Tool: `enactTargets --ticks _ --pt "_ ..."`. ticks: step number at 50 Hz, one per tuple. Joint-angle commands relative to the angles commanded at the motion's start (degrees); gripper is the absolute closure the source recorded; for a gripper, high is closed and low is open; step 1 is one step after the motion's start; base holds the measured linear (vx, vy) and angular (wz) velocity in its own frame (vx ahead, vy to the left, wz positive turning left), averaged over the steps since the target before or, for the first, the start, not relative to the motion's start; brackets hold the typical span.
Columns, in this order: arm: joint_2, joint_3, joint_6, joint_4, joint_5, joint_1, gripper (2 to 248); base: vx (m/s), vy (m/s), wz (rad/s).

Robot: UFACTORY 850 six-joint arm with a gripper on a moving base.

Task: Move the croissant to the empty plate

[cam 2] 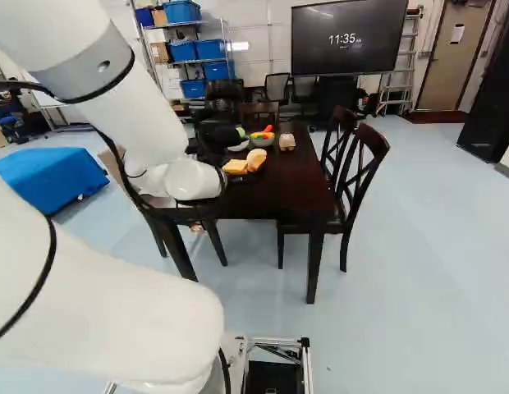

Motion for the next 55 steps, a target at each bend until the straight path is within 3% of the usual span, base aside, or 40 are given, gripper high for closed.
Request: enactTargets --ticks 27,55 --pt "0.1 5.7 4.0 0.6 12.3 0.8 3 0.000 0.000 0.000" --pt "0.2 9.3 6.6 1.1 20.2 1.2 3 0.000 0.000 0.000"
